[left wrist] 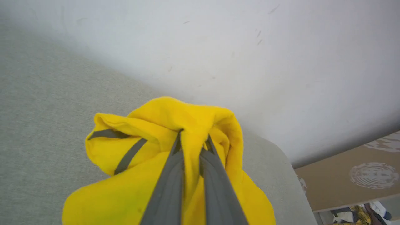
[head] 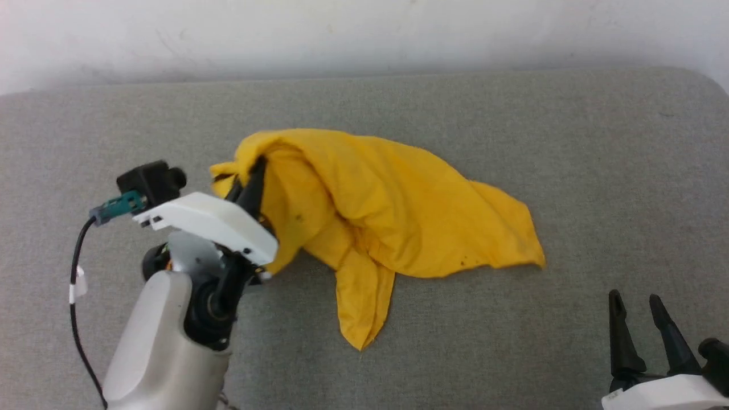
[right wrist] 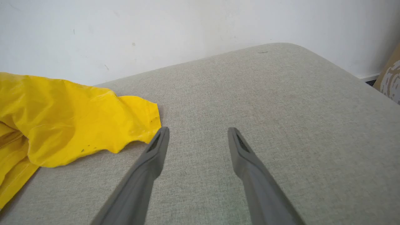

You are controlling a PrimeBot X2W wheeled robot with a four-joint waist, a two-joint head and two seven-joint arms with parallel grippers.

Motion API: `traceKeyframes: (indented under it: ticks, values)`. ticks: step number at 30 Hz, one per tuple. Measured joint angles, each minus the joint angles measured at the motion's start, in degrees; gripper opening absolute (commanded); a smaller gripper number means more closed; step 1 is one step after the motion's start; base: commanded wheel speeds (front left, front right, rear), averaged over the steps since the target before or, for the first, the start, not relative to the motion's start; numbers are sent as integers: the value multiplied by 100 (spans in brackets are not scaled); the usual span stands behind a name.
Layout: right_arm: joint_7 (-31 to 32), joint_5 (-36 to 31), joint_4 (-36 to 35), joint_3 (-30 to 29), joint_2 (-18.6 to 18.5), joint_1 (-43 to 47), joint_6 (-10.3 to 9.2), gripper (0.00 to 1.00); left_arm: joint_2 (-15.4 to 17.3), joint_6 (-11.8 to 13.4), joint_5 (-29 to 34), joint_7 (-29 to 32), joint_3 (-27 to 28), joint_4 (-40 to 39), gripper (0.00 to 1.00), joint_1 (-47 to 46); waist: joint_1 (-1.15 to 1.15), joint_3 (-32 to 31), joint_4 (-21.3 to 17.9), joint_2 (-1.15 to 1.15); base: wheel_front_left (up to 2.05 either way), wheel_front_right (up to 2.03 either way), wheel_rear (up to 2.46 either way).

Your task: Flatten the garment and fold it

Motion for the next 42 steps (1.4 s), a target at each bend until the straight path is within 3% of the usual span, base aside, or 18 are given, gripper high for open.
traceKeyframes:
  ticks: [1, 2, 3, 4, 11, 19, 26, 36, 41, 42]
  values:
    - [7, -1, -2, 1, 0, -7, 0, 100, 94, 19, 85, -53, 16, 191, 23, 8, 0, 40, -10, 0, 0, 0, 0]
    - [20, -1, -3, -1, 1, -14, 0, 100, 143, 20, 134, -133, 49, 374, 50, 16, 0, 84, -19, 0, 0, 0, 0]
    - [25, -1, -4, -9, 1, -25, 0, 100, 153, 22, 134, -208, 90, 537, 97, 18, 0, 127, -26, 0, 0, 0, 0]
    - [25, -1, -13, -12, 0, -35, 0, 100, 181, 16, 177, -263, 77, 682, 100, 18, 0, 171, -32, 0, 0, 0, 0]
    - [58, -51, -52, -56, -1, -75, 0, 100, 388, -264, 743, -901, -216, 1099, 100, 16, 1, 373, 31, 0, 0, 0, 0]
    - [143, -56, -110, -54, 0, -69, 0, 100, 967, -334, 1860, -1440, -811, 127, 100, 399, 0, 248, 209, 0, 0, 0, 0]
    - [201, -64, -197, -48, 2, -49, 0, 100, 1433, -370, 2258, -911, -1376, -246, 100, 1160, 0, 248, 324, 0, 0, 0, 0]
    - [322, -168, -370, -32, 2, -85, 0, 100, 1586, -880, 2301, -485, -1747, 603, 100, 848, 0, 539, 256, 0, 0, 0, 0]
    - [327, -168, -387, -43, 2, -99, 0, 100, 1571, -1001, 2330, -524, -1819, 954, 100, 462, 0, 659, 186, 0, 0, 0, 0]
    - [327, -168, -387, -47, 2, -99, 0, 100, 1564, -1006, 2357, -545, -1846, 1016, 92, 400, 0, 671, 179, 0, 0, 0, 0]
